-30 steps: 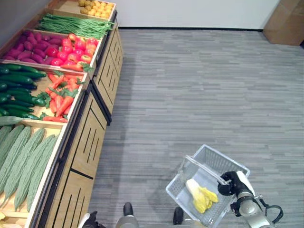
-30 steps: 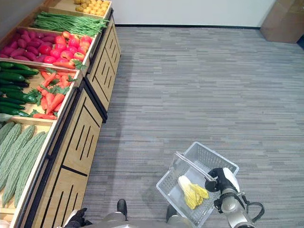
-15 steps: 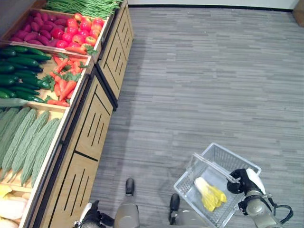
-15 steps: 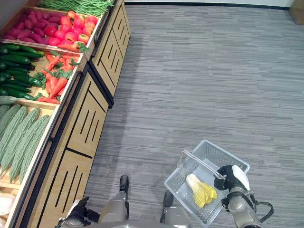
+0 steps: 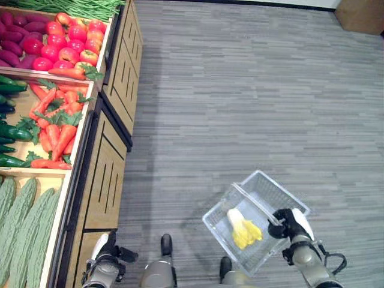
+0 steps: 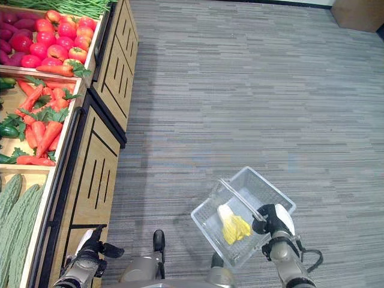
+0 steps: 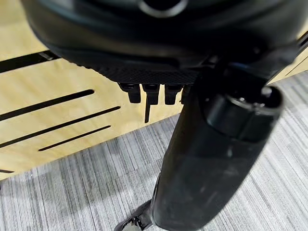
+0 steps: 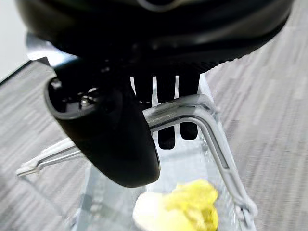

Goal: Get the vegetables into the basket

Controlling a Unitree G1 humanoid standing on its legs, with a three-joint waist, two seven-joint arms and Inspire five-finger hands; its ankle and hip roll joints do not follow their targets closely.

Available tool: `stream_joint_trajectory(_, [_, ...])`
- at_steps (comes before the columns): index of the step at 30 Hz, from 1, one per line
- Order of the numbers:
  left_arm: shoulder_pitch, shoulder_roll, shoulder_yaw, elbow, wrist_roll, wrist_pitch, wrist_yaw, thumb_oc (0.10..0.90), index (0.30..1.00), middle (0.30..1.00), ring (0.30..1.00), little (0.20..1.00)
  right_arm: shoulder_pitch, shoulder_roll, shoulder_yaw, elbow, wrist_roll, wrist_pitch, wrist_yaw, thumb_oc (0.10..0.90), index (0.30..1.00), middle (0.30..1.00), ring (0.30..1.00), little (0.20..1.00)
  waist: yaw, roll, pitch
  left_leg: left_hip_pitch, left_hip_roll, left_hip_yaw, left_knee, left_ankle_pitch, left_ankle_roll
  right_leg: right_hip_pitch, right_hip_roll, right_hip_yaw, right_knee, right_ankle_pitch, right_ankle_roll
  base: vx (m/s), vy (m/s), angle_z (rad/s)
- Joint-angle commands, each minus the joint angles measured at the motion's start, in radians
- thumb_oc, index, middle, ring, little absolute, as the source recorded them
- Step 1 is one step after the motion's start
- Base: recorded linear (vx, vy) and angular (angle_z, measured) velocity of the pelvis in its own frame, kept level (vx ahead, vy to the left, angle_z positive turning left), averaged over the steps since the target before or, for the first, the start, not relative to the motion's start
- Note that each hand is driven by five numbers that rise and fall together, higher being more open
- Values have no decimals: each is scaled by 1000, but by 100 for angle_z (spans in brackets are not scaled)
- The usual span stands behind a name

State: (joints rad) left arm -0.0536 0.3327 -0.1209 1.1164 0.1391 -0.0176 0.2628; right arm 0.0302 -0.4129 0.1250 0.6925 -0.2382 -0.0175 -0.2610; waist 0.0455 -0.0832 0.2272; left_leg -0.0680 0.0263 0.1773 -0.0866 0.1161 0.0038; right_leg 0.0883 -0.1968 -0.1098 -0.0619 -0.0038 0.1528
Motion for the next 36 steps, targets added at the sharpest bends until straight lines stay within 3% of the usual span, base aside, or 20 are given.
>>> stream_joint_trajectory(1, [70, 20, -5, 50, 34, 6, 17, 900, 1000, 1000, 1000, 1000, 6, -97, -42, -77, -7, -46, -55, 400, 300, 300, 300, 300, 6, -14, -81, -100, 61, -35, 107, -37, -37, -41, 9, 32, 96, 14, 31, 48, 95, -11])
stream_joint_trajectory(10, [86, 28, -12, 38, 55, 4, 1, 900, 1000, 1000, 1000, 1000, -21, -93, -30, -66, -26, -39, -45, 400, 300, 300, 300, 300, 13, -27, -83, -79, 0, -24, 127, -102, 11, -81, -43, 57, 181, 140, 78, 39, 143, -4])
stream_joint_trajectory(12, [86, 37, -17, 26, 62, 2, 0, 900, 1000, 1000, 1000, 1000, -40, -88, -16, -66, -23, -42, -41, 400, 300, 300, 300, 300, 14, -12, -66, -59, -7, -25, 127, -119, 31, -134, -32, 51, 302, 142, 64, 20, 219, -13])
stream_joint_trajectory(17, [71, 50, 3, 36, 40, 9, 7, 900, 1000, 1000, 1000, 1000, -61, -82, 8, -78, -21, -46, -37, 400, 300, 300, 300, 300, 6, 0, -34, -9, -8, -26, 122, -136, 38, -214, -19, 13, 356, 141, 38, 61, 93, -10])
stream_joint_trajectory(20, [56, 52, 6, 57, 40, 11, 9, 900, 1000, 1000, 1000, 1000, -66, -82, 7, -80, -7, -50, -40, 400, 300, 300, 300, 300, -10, 10, -16, 25, -4, -46, 114, -143, 31, -248, 1, 7, 283, 104, 26, 168, -44, 9])
stream_joint_trajectory(21, [50, 50, 2, 67, 54, 12, 4, 900, 1000, 1000, 1000, 1000, -72, -80, 5, -84, 4, -49, -47, 400, 300, 300, 300, 300, -21, 6, -6, 58, -2, -58, 115, -163, 15, -282, -14, -7, 182, 134, 38, 202, -114, 26])
stream_joint_trajectory(24, [49, 41, 9, 74, 51, 12, 4, 900, 1000, 1000, 1000, 1000, -73, -79, 8, -90, 1, -50, -51, 400, 300, 300, 300, 300, -30, 3, -1, 96, 5, -76, 118, -184, -1, -310, -30, -21, 130, 183, 56, 233, -167, 35])
stream_joint_trajectory(27, [55, 33, 13, 72, 48, 13, 3, 900, 1000, 1000, 1000, 1000, -66, -78, 9, -98, -5, -47, -44, 400, 300, 300, 300, 300, -30, 0, -9, 129, 6, -90, 116, -199, -12, -303, -31, -49, 135, 181, 57, 179, -151, 26])
stream_joint_trajectory(30, [58, 24, 12, 84, 48, 16, 3, 900, 1000, 1000, 1000, 1000, -59, -85, 9, -103, -5, -47, -41, 400, 300, 300, 300, 300, -31, -1, -28, 139, 30, -103, 124, -203, -32, -281, -2, -65, 135, 156, 36, 168, -233, 27])
stream_joint_trajectory(36, [62, 0, 13, 65, 5, 12, 10, 900, 1000, 1000, 1000, 1000, -31, -114, -14, -126, 9, -55, -47, 400, 300, 300, 300, 300, -41, 32, -56, 144, 104, -140, 154, -148, -75, -273, 62, -91, 173, 82, -14, 153, -241, 9])
